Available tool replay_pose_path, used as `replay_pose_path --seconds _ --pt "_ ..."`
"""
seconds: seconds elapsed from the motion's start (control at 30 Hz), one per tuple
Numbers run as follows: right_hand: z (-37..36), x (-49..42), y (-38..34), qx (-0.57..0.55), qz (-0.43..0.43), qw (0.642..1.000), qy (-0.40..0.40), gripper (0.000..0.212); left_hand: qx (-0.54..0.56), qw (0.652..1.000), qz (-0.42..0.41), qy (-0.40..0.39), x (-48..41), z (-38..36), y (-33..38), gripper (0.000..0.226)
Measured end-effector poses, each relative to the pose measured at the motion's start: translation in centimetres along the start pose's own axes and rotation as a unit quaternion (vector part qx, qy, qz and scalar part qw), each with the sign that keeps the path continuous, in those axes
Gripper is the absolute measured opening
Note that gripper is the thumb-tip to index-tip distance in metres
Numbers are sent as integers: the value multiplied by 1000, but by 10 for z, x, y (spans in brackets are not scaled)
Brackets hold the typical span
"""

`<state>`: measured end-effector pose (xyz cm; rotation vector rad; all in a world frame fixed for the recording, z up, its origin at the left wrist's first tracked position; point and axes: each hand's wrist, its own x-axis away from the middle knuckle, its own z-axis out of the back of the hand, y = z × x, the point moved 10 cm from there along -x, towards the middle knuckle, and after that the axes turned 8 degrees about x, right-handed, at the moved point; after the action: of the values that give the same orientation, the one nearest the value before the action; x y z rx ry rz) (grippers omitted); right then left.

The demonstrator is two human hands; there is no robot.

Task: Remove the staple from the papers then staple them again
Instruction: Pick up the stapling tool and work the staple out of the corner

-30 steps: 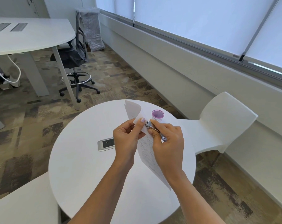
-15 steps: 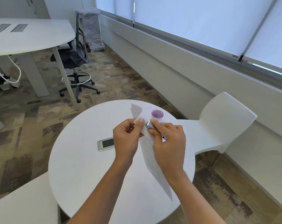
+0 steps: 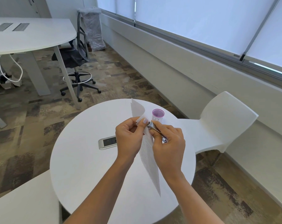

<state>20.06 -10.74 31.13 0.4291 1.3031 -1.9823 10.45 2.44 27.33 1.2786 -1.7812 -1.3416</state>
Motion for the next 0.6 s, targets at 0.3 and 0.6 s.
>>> replay_pose_path --seconds 0.3,0.6 --pt "-14 1 17 -138 -108 984 -22 25 12 1000 24 13 0 0 -2 15" --pt "-8 3 11 -79 -45 996 -12 31 70 992 96 36 -4 6 -11 12"
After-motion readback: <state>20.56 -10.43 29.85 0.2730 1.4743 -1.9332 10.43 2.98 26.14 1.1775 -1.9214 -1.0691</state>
